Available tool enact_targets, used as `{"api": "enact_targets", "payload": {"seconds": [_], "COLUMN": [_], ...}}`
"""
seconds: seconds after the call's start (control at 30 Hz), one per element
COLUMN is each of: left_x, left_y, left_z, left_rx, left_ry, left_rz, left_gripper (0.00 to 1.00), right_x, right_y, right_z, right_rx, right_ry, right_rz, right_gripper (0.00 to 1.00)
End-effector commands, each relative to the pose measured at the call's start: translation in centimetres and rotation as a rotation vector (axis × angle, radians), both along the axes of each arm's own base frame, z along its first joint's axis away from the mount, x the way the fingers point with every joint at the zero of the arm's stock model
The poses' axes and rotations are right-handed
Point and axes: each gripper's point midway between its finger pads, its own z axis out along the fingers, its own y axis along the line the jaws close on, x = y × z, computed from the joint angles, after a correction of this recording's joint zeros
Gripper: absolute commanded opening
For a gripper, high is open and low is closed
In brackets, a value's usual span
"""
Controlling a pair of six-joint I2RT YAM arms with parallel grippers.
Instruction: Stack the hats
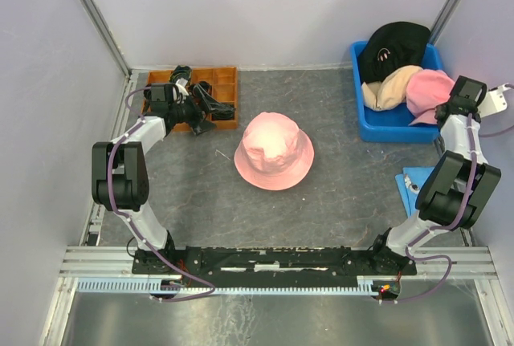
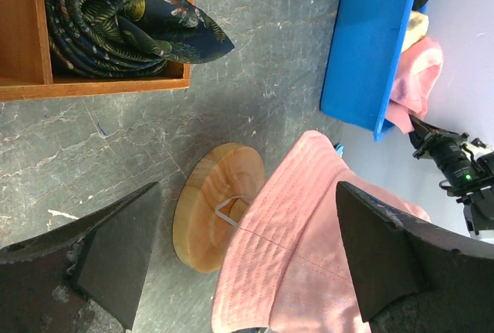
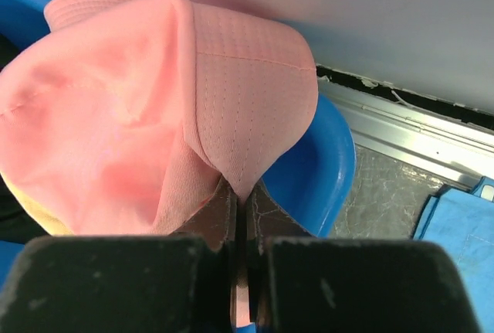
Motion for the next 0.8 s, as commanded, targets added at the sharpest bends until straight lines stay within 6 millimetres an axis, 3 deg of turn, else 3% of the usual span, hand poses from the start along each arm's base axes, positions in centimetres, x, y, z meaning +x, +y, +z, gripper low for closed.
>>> {"api": "enact_targets", "payload": {"seconds": [0.0,0.23,0.43,0.77], "left_x": [0.3,0.7,1.8,1.8], "left_y": [-0.1,-0.2,0.9,1.0], "left_z": [1.9,2.4,4.1,6.1], "left_rx": [0.015,0.009,-0.029,-0.076], "left_ry": [-0.077,-0.088,-0.125,-0.185], "left_rz": [-0.019,-0.014,0.027,0.051], "left_gripper": [0.99,0.99,0.99,0.99], "right_x": [2.4,7.7,10.6,10.3], "right_y": [0.0,2.7,4.7,6.5], "right_z": [4.7,10.4,16.5,24.5], "right_rx": [-0.065,-0.059,-0.052,-0.143], "right_ry": [-0.113,-0.271,-0.438,-0.546], "right_rz": [0.062,0.241,0.336,0.382], "right_gripper": [0.00,0.00,0.00,0.00]}}
